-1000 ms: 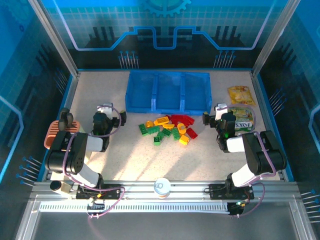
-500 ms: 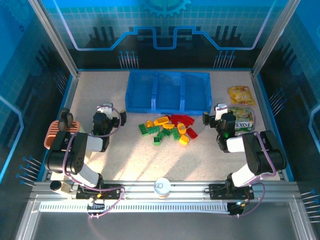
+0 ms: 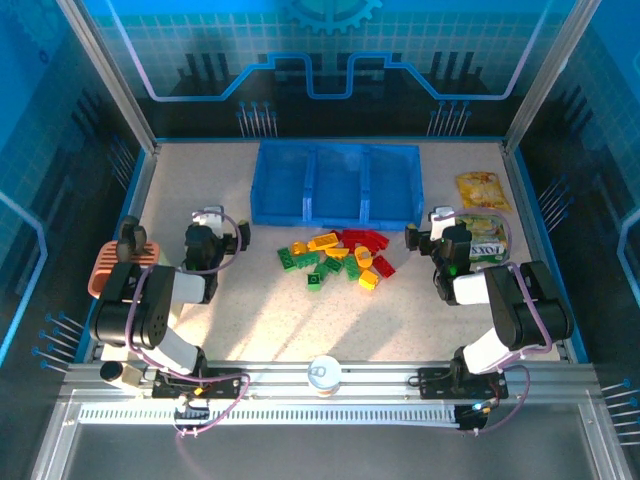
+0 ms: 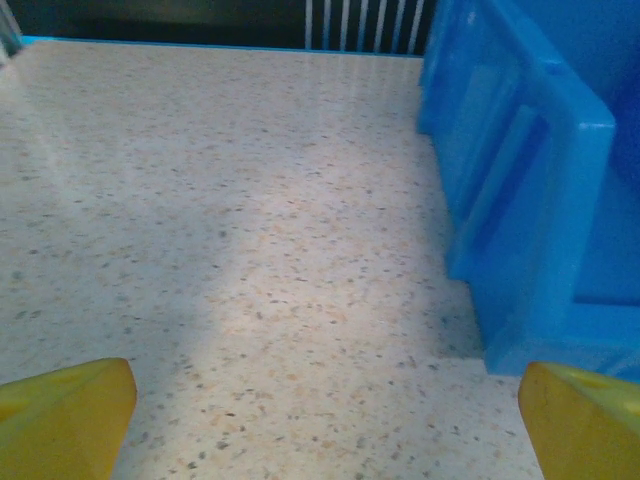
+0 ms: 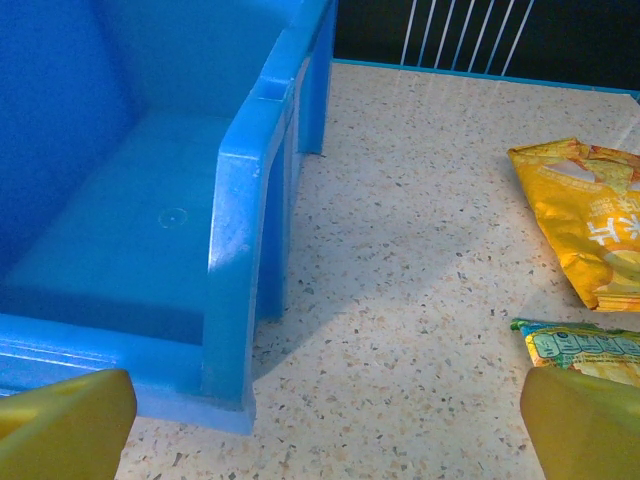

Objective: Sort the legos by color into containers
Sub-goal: Pick up the lego from the center of the table.

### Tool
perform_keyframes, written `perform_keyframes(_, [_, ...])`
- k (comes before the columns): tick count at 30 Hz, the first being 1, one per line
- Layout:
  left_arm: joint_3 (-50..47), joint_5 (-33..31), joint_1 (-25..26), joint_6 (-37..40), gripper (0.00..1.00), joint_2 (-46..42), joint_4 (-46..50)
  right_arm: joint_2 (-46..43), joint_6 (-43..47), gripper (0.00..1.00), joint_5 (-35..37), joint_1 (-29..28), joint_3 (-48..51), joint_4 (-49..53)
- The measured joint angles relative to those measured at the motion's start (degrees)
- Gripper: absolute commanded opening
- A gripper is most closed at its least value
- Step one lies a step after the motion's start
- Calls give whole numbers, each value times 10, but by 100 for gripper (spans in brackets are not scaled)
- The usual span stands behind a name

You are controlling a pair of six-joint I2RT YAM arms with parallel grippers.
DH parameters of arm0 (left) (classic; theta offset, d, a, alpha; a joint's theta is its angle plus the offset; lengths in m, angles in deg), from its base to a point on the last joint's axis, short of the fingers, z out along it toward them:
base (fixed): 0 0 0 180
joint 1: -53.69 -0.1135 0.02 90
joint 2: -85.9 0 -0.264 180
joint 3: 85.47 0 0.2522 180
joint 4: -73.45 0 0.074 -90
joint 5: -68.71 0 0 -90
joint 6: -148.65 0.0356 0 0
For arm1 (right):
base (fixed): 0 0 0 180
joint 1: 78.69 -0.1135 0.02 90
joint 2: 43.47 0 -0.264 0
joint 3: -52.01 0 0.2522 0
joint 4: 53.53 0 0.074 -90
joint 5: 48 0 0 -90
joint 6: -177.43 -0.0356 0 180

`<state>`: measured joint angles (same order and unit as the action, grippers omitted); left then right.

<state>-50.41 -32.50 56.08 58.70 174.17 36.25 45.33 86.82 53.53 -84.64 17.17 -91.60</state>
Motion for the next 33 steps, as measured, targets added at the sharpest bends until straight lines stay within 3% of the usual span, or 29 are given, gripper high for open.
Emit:
perform_keyframes(4, [86,-129,69,-21,99,-98,208,-104,21,100,1,-22,-19,117])
perform_keyframes(7, [229,-158,80,-78,99,-158,392,-217,-42,100,11,-42,-76,236])
perform_keyframes(8, [270,-162,80,-107,99,-178,443,-253,-99,100,24,-39,-104,296])
perform_keyframes(10, [311,-147,75,-145,99,-214,516,-298,-169,100,-30,6,-132,346])
perform_keyframes(12, [314,-117,75,-171,99,-248,574,-318,-222,100,-83,55,-149,403])
perform_keyframes(14, [297,-85,94,-197,99,-278,638,-322,-251,100,-109,56,-159,470])
perform_keyframes(19, [256,-50,202,-236,94,-325,763,-339,-267,100,-110,-56,-173,644])
perform_keyframes(23, [235,-38,266,-269,93,-377,826,-338,-277,100,-80,-132,-239,774])
perform_keyframes(28, [207,-22,307,-306,89,-433,860,-333,-300,100,-30,-219,-307,877])
perform_keyframes(33, [193,-4,332,-339,87,-437,873,-322,-338,100,-12,-287,-310,934])
